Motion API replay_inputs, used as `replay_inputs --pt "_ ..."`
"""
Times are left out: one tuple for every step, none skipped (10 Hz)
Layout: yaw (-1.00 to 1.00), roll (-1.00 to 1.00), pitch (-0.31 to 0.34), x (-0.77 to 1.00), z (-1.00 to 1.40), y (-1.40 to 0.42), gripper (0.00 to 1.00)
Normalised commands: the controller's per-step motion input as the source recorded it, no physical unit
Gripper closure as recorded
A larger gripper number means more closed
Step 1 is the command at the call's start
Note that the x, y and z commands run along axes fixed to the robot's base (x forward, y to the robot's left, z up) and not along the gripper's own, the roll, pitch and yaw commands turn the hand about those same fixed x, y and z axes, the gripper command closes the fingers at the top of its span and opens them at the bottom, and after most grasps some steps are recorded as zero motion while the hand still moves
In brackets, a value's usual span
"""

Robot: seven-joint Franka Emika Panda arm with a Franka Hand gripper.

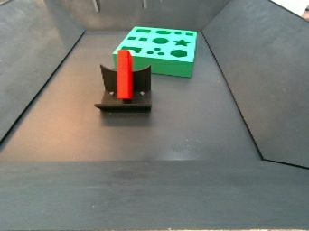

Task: Pick up the double-square object. Move up. Place the double-square object on the fixture. Regrasp the double-square object. Move to above the board. Insert the double-square object.
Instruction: Regrasp the double-square object.

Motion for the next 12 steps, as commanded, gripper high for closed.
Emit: replay_inputs --pt "0.02 1.0 0.034 0.0 0.01 -0.02 0.0" --pt "0.02 1.0 0.04 0.01 0.01 -0.02 0.0" --pt "0.03 1.0 0.044 0.02 0.0 -0.02 0.0" --pt "0.03 1.0 0.053 0.04 -0.01 -0.02 0.0" --pt "0.03 1.0 0.059 0.05 -0.02 -0.02 0.0" --pt "0.04 1.0 0.072 0.07 -0.02 -0.03 0.0" --pt "0.04 1.0 0.085 0.08 -0.02 -0.03 0.0" --pt "0.05 1.0 0.107 0.1 -0.03 -0.03 0.0" --pt "0.06 1.0 0.121 0.11 -0.03 -0.04 0.0" --pt "0.08 1.0 0.15 0.12 -0.03 -0.04 0.0" --pt "0.1 1.0 0.17 0.13 -0.03 -0.04 0.0" --pt "0.13 1.0 0.201 0.14 -0.03 -0.05 0.0"
